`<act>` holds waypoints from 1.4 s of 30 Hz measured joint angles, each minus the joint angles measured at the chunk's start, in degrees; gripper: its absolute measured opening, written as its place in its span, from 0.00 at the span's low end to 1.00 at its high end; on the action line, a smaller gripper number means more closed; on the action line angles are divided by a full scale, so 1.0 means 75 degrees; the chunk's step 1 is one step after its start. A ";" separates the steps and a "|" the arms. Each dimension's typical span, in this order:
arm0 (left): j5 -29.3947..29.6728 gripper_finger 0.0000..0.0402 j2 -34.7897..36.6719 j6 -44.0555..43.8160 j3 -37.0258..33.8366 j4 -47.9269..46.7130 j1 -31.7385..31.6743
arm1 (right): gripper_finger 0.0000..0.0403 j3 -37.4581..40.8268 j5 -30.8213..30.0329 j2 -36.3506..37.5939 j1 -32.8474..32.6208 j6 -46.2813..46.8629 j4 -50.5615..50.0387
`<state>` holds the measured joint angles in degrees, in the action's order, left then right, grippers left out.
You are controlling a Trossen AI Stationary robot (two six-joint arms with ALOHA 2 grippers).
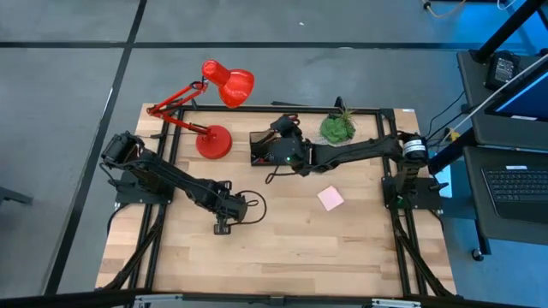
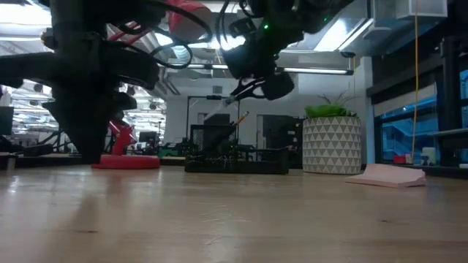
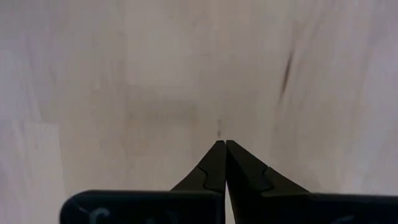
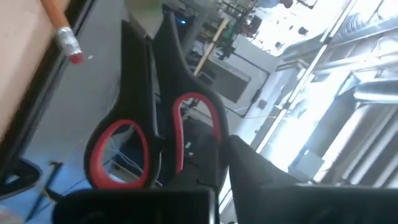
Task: Pick and place office supplies into organizer
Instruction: Put the scissors into the desk organizer
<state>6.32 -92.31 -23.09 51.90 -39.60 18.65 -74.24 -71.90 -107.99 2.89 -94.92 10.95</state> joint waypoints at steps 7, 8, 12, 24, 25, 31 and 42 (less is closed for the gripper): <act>0.0024 0.01 0.0000 0.0015 0.0000 0.0140 0.0241 | 0.04 0.0000 0.0169 -0.0382 0.0169 -0.0392 0.0351; 0.0038 0.01 0.0000 0.0017 0.0000 0.0141 0.0261 | 0.04 0.0000 0.0194 -0.0436 0.0169 -0.0395 0.0351; 0.0251 0.01 0.0000 0.0032 0.0000 0.0141 0.0259 | 0.04 0.0000 0.0643 -0.0570 0.0163 -0.0387 0.0320; 0.0661 0.01 -0.0003 0.0038 0.0000 0.0183 0.0257 | 0.06 -0.0003 0.1120 -0.0699 0.0163 0.0209 0.0017; 0.0672 0.01 -0.0003 0.0038 0.0000 0.0198 0.0257 | 0.06 -0.0003 0.1185 -0.0699 0.0163 0.0274 -0.0014; 0.0689 0.01 -0.0005 0.0038 0.0000 0.0229 0.0257 | 0.06 -0.0003 0.1209 -0.0699 0.0163 0.0435 -0.0074; 0.0832 0.01 -0.0005 0.0060 0.0000 0.0231 0.0257 | 0.07 -0.0003 0.1229 -0.0699 0.0163 0.1417 -0.0063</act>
<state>12.56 -92.35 -22.64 51.90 -37.87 20.58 -74.26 -62.68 -113.23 4.12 -84.30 10.48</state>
